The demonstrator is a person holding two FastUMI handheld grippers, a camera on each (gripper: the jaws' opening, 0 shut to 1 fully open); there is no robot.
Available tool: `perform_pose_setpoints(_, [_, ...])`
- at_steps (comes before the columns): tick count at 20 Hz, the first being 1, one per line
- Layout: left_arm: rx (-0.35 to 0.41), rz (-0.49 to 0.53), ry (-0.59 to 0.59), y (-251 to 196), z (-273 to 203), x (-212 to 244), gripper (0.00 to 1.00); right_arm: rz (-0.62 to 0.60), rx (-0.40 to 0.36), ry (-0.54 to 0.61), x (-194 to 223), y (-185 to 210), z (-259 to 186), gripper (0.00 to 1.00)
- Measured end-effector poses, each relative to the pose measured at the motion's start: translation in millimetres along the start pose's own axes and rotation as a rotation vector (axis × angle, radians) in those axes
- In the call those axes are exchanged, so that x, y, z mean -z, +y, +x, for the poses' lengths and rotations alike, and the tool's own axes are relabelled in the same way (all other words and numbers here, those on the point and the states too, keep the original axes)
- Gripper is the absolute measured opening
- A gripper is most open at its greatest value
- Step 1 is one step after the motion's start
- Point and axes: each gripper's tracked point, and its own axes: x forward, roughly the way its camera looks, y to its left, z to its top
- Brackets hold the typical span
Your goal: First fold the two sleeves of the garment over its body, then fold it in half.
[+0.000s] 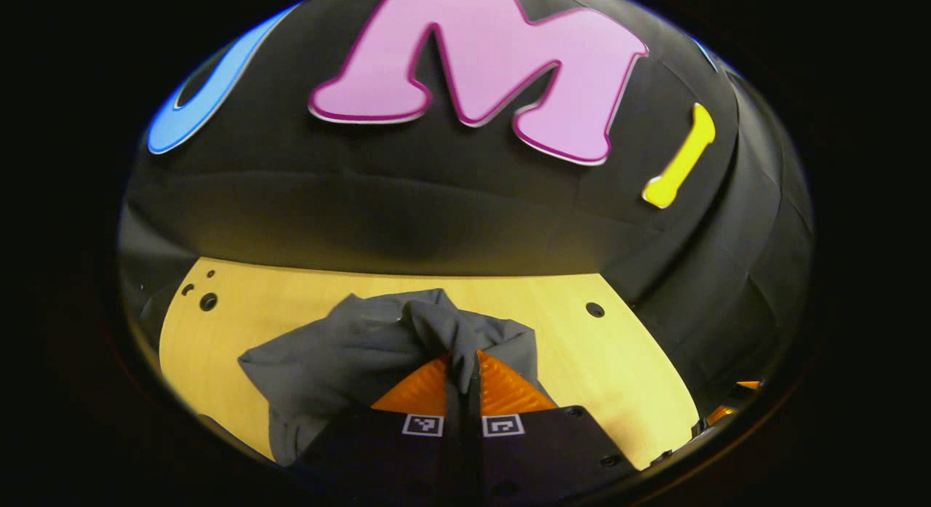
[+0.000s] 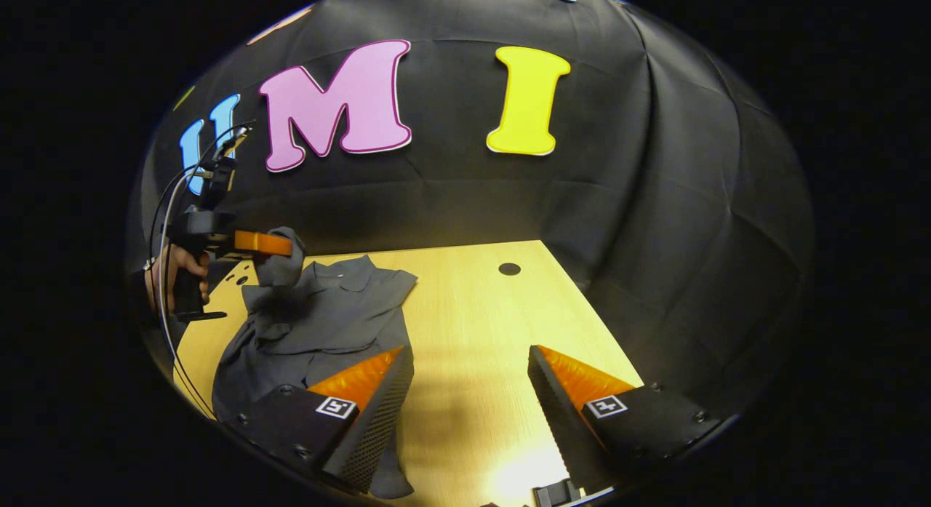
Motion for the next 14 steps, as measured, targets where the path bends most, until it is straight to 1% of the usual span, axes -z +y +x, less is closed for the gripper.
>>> perform_pose_setpoints(2, [0.013, 0.003, 0.032, -15.7, 16.2, 8.5, 0.05, 0.002, 0.002, 0.01, 3.8, -3.7, 1.6, 0.98])
perform_pose_setpoints(6, [-0.041, 0.032, 0.098, -26.9, 44.3, 28.0, 0.07, -0.002, -0.005, 0.028, 13.3, -8.2, 0.0, 0.98])
perform_pose_setpoints(7, [-0.048, 0.041, 0.103, -29.8, 50.0, 31.0, 0.12, -0.006, -0.009, 0.033, 14.8, -9.1, 0.6, 0.98])
perform_pose_setpoints(8, [-0.046, 0.049, 0.108, -33.4, 54.5, 32.7, 0.1, -0.009, -0.012, 0.038, 16.5, -8.7, -0.4, 0.98])
perform_pose_setpoints(10, [-0.029, 0.06, 0.118, -42.9, 57.8, 36.2, 0.16, -0.018, -0.022, 0.041, 18.0, -8.7, -0.2, 0.98])
perform_pose_setpoints(11, [-0.013, 0.066, 0.119, -48.3, 58.5, 36.9, 0.24, -0.026, -0.034, 0.044, 18.9, -6.8, 0.2, 0.98])
perform_pose_setpoints(12, [0.018, 0.051, 0.102, -55.8, 51.0, 33.6, 0.37, -0.028, -0.044, 0.049, 19.6, -3.5, 1.0, 0.98])
perform_pose_setpoints(13, [0.03, 0.041, 0.084, -56.9, 44.2, 29.3, 0.51, -0.029, -0.052, 0.051, 19.7, -1.5, 1.8, 0.98])
perform_pose_setpoints(14, [0.031, 0.037, 0.066, -55.0, 37.4, 26.2, 0.7, -0.027, -0.062, 0.052, 20.0, 2.3, 1.7, 0.98])
